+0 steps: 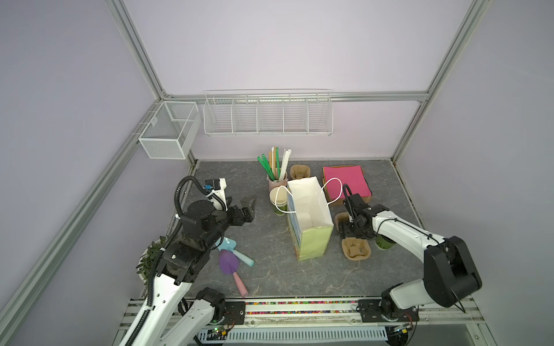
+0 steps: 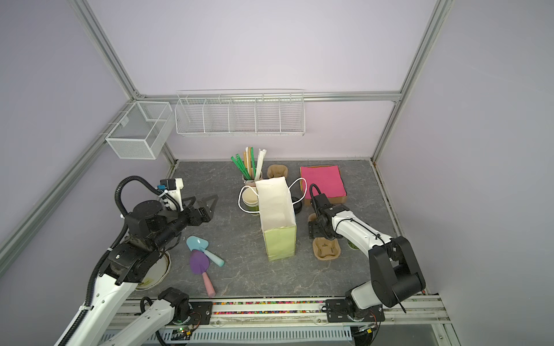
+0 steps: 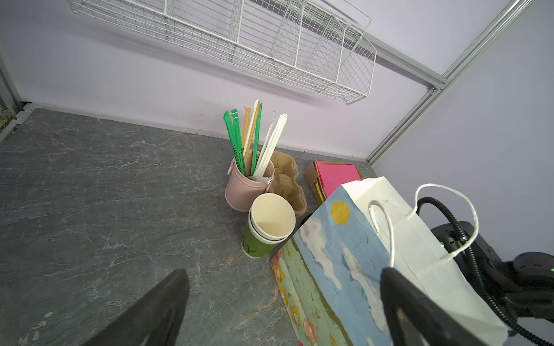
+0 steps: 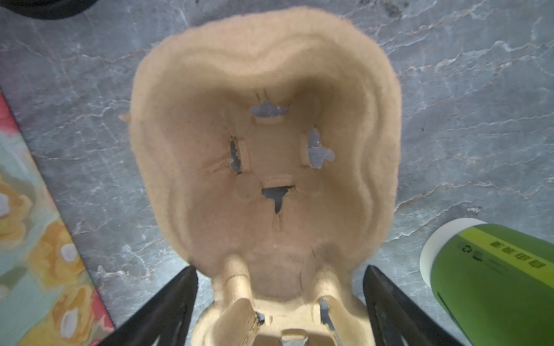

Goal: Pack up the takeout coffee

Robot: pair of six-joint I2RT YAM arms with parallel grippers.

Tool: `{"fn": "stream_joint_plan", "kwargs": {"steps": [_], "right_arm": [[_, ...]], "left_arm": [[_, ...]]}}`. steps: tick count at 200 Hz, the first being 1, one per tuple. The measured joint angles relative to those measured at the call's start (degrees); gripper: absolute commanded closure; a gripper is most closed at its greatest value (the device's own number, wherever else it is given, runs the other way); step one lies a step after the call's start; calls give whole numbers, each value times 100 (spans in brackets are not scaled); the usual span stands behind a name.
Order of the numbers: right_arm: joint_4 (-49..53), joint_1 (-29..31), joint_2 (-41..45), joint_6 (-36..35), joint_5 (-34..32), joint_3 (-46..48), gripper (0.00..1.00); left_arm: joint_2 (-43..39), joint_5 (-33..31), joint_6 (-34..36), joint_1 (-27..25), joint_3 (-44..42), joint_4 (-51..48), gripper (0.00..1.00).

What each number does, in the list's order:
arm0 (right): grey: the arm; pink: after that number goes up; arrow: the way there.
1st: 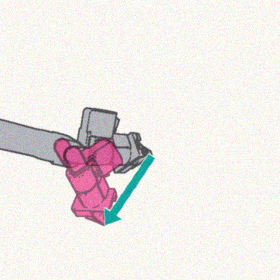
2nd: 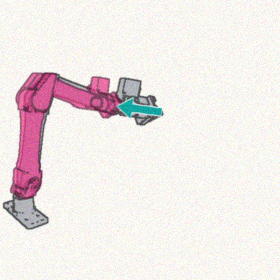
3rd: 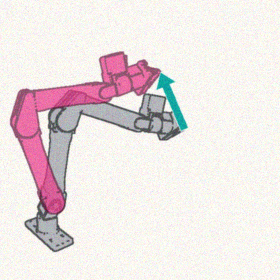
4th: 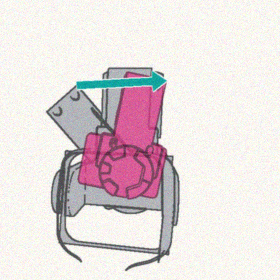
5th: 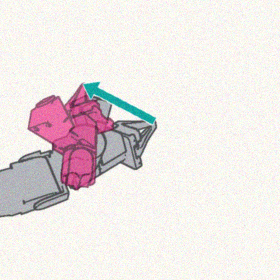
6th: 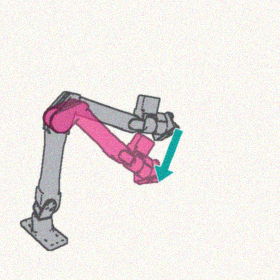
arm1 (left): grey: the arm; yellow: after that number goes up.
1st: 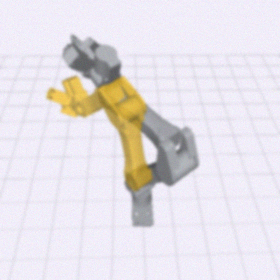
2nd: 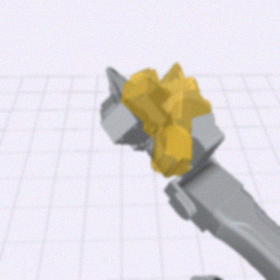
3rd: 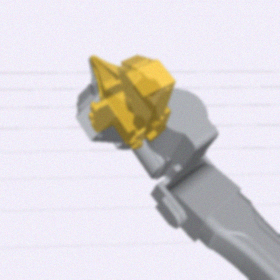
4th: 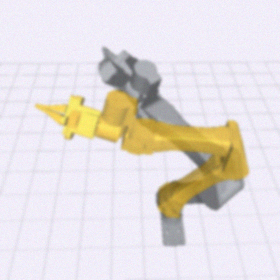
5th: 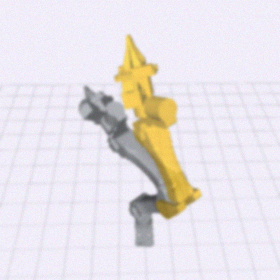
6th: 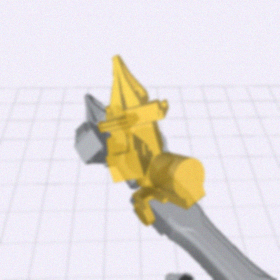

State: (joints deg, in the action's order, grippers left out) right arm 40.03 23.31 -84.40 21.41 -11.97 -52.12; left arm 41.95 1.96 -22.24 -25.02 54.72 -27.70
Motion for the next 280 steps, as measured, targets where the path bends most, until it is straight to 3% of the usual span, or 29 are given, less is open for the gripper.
{"fn": "stream_joint_plan", "kwargs": {"steps": [178, 233, 280], "right_arm": [[-94, 118, 57, 2, 133, 267, 11], [42, 103, 769, 2, 70, 256, 11], [81, 31, 343, -2, -68, 251, 11]], "left_arm": [[-7, 0, 4, 0, 0, 0, 1], [-7, 0, 7, 0, 0, -2, 1], [-4, 0, 22, 0, 0, -2, 1]]}}
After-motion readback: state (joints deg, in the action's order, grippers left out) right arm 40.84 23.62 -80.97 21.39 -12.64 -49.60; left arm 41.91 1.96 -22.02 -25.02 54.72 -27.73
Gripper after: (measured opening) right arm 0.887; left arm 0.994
